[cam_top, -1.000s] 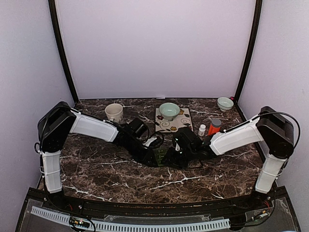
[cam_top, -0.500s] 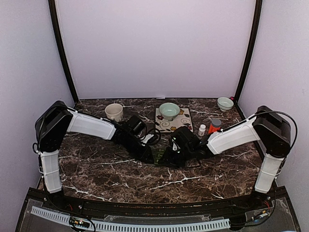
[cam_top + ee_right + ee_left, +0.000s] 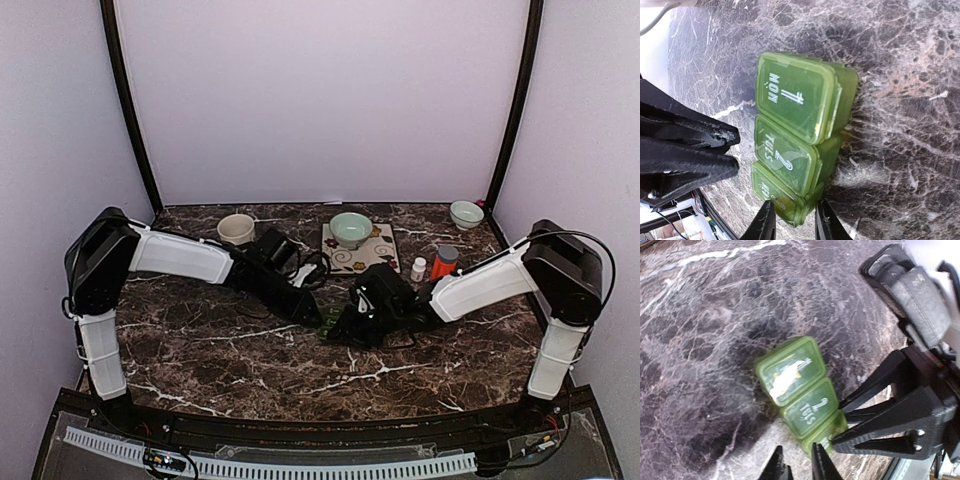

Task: Sort the pills into containers
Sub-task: Close the lid of the pill container on the pill container.

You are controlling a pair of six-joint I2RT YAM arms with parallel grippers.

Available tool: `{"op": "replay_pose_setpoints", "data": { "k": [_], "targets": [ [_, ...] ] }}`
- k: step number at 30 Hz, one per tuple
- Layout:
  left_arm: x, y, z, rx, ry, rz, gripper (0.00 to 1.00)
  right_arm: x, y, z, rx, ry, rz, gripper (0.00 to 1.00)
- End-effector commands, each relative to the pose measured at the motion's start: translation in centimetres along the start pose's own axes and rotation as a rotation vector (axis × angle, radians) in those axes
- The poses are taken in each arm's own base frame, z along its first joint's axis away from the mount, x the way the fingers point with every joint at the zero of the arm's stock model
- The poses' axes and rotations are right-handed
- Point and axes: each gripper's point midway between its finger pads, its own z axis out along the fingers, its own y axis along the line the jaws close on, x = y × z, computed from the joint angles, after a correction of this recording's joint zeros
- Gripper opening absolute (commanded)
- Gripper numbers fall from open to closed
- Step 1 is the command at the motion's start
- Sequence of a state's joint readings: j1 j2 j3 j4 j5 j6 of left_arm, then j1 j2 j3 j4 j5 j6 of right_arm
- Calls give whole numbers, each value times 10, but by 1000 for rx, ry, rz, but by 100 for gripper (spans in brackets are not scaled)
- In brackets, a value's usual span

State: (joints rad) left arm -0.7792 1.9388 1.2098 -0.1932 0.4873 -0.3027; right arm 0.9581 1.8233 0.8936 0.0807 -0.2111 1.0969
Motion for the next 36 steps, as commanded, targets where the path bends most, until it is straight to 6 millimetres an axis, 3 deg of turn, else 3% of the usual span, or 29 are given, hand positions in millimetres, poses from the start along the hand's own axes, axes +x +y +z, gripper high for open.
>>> {"op": "replay_pose_setpoints", "data": {
  "k": [1, 9, 18, 29, 36],
  "targets": [
    [-7, -16, -17, 69, -37, 7, 22, 52, -102, 4, 327, 154, 81, 27],
    [7, -21, -16, 132, -5, -14, 40, 52, -102, 3, 318, 148, 88, 28],
    [10, -20, -13, 139, -4, -27, 40, 47, -93, 1, 292, 133, 87, 28],
    [-8, -8, -16, 68, -61, -25, 41, 35, -85, -36, 267, 21, 91, 45],
    [-23, -3, -10, 35, -71, -18, 41, 19, -77, -37, 259, -23, 68, 46]
  ]
}}
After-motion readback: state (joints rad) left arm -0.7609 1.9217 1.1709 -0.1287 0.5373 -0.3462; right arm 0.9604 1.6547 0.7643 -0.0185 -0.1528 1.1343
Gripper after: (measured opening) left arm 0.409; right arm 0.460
